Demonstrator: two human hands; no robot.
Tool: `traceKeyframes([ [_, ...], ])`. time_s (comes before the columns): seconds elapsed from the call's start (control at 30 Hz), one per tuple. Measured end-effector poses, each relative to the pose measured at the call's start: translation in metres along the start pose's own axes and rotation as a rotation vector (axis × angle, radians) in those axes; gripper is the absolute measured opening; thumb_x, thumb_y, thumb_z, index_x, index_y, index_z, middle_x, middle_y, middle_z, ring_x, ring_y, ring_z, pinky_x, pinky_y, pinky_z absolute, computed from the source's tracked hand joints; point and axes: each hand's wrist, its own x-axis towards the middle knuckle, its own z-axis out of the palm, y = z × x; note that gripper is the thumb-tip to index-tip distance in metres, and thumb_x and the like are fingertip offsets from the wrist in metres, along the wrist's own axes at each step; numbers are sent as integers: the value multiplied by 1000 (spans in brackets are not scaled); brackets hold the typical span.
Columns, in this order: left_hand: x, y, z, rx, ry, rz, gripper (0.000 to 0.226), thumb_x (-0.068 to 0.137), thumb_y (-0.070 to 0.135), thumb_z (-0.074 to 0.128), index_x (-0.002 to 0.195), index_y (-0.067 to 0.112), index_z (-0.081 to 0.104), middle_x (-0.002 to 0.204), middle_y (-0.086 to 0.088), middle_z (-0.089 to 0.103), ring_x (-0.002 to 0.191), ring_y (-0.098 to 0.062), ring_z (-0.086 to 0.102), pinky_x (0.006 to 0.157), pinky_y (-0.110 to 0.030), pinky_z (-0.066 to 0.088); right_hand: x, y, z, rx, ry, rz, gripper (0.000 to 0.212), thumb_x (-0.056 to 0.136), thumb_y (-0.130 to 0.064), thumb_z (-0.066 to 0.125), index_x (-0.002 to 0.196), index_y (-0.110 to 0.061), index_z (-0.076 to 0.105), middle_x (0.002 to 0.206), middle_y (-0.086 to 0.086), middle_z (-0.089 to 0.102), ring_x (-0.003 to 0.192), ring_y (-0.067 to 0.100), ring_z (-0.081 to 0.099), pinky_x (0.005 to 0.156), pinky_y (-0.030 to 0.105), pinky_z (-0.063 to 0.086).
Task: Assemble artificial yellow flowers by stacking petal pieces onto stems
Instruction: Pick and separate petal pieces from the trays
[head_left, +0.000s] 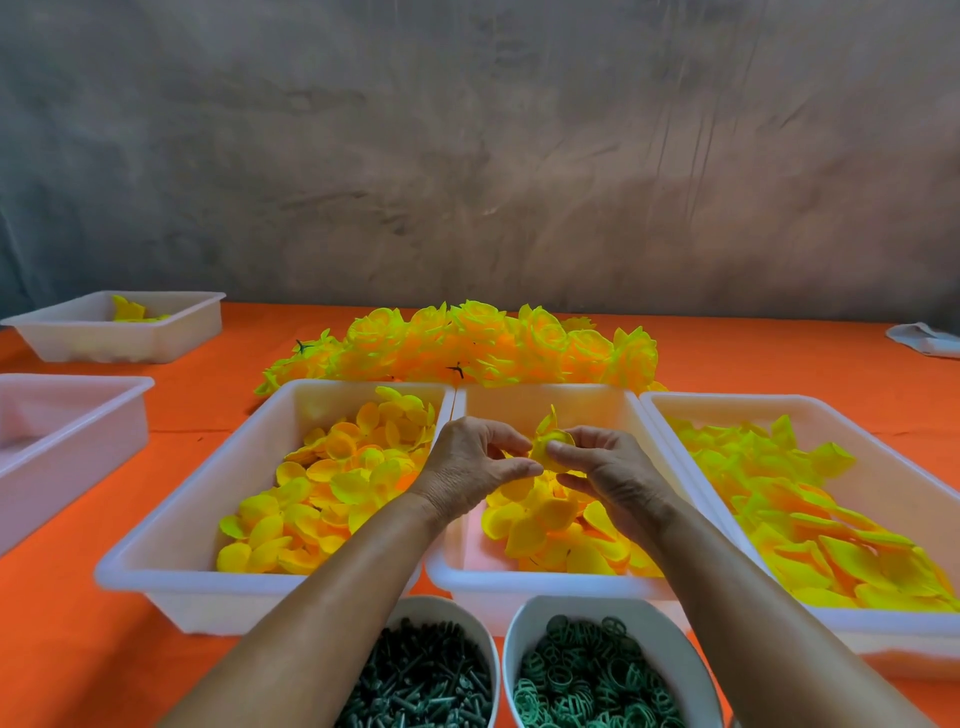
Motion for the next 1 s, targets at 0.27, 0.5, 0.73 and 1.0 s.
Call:
traceKeyframes([
  [0.27,0,0,0,-14,-26,-1,23,71,22,81,89,10,74,83,-5,71,80,-27,68,74,-44,58,-2,1,1,-44,-32,-58,10,77,-9,73,68,-12,69,68,3,69,71,18,63,77,33,49],
  [0.5,0,1,-1,-41,-54,16,22,70,21,82,88,11,74,80,2,70,76,-20,67,71,-38,58,-2,2,1,-63,-16,-91,26,71,-13,78,52,-16,61,57,1,63,58,12,58,65,29,45],
  [0.73,0,-1,1,-24,-92,57,23,63,22,86,74,12,69,64,9,59,56,-2,50,52,-18,43,-4,1,3,-56,-85,-90,27,58,-26,81,60,-12,58,65,9,61,66,21,58,71,36,47],
  [1.0,2,-2,-4,-332,-93,-43,5,78,10,74,81,9,71,66,-2,66,54,-6,55,52,-20,45,-4,-3,4,30,-124,-57,40,69,-46,67,83,-9,68,86,7,72,82,16,66,71,29,50],
])
